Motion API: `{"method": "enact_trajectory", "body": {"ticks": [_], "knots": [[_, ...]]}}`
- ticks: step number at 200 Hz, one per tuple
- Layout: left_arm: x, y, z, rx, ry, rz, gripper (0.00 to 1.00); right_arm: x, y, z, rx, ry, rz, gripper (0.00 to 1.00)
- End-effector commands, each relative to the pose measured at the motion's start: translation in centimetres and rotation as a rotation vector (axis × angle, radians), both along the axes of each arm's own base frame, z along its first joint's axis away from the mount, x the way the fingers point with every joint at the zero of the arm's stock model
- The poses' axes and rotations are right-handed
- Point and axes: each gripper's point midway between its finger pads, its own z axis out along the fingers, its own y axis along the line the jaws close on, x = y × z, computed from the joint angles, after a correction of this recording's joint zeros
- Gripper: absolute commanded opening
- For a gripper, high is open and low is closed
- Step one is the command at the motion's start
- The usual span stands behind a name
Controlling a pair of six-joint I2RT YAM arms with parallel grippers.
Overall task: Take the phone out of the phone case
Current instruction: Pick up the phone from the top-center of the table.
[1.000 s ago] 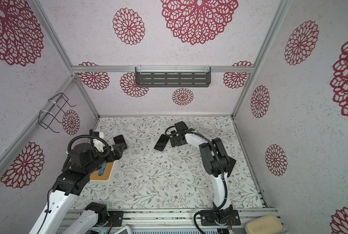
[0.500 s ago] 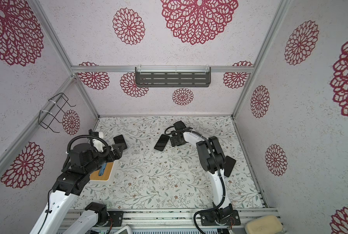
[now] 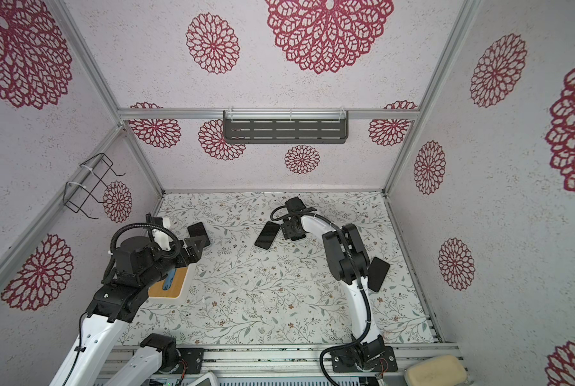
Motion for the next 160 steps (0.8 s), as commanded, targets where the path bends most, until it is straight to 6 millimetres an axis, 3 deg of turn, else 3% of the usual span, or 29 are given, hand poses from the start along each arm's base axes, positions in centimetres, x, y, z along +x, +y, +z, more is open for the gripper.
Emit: {"method": "enact_trajectory", "body": {"ticks": [1,68,126,160], "knots": [[0.3,-0.2,0.2,-0.024,-0.016,-0.007,0.97,-1.1,-1.1,-1.5,-0.059,0.057,0.006,0.81],[1.0,-0.8,-0.7,-0.068,0.012,-0.017,0.97,-1.1,-1.4,-0.9,-0.037,0.03,-0.009,0.75],[2.0,-2.7,-1.9,-0.173,0.033,-0.043,0.97,-0.9,-1.2,0.3,-0.002,-0.011,-0.016,0.51],[3.2,-4.6,-2.3,-0.247,0.044,-0.074,0.97,-1.0,-0.9,2.4,0.059,-0.063,-0.026,0.48]]}}
